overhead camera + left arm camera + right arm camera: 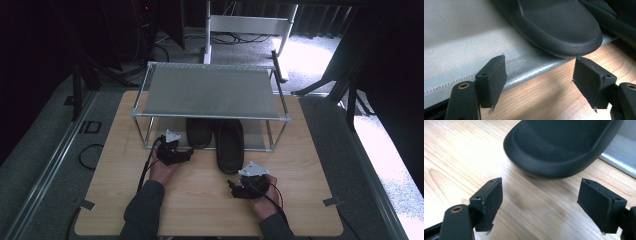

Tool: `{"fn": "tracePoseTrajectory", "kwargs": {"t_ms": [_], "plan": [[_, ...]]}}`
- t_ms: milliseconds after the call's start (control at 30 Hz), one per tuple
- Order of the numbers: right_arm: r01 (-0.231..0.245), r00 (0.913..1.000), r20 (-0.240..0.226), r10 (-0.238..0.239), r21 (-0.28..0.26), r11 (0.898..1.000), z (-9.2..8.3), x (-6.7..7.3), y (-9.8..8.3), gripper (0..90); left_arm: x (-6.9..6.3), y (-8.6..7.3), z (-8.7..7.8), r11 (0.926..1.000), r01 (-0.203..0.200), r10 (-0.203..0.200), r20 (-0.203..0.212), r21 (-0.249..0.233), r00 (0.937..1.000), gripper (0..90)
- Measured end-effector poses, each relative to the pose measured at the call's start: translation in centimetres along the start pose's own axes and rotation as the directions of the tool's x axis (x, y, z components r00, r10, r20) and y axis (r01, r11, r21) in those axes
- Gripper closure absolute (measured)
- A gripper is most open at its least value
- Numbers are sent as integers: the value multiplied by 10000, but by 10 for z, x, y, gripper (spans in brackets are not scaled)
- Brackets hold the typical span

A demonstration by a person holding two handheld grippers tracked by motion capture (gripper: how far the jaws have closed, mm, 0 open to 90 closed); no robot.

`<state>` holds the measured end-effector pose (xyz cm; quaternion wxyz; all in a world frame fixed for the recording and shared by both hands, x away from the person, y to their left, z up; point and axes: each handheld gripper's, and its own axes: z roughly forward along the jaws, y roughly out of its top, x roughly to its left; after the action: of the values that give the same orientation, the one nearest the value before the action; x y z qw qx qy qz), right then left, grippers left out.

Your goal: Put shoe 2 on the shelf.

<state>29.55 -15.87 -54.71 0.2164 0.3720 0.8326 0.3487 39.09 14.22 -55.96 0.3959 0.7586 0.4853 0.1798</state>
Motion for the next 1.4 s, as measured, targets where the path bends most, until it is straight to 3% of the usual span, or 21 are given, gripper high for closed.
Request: {"fn": "tracePoseTrajectory", "kwargs": {"t_ms": [100, 467, 1000, 1400], "plan": [[-172, 9998, -48, 171, -203, 9996, -1, -1, 3, 215, 0, 0, 0, 10000, -7, 7, -7, 5, 10000, 275], [-224, 9997, -102, 222, -120, 9997, 10, -12, 9, 276, 0, 0, 0, 10000, 15, -15, 9, -2, 10000, 275], [-553, 9965, 621, 566, -227, 9982, 43, -26, 33, 325, 1, 0, 0, 10000, 68, -68, 104, -10, 9999, 276], [-577, 9957, 694, 606, -433, 9974, 65, -45, 51, 339, 1, 0, 0, 10000, -17, 17, 59, 22, 10000, 275]]}}
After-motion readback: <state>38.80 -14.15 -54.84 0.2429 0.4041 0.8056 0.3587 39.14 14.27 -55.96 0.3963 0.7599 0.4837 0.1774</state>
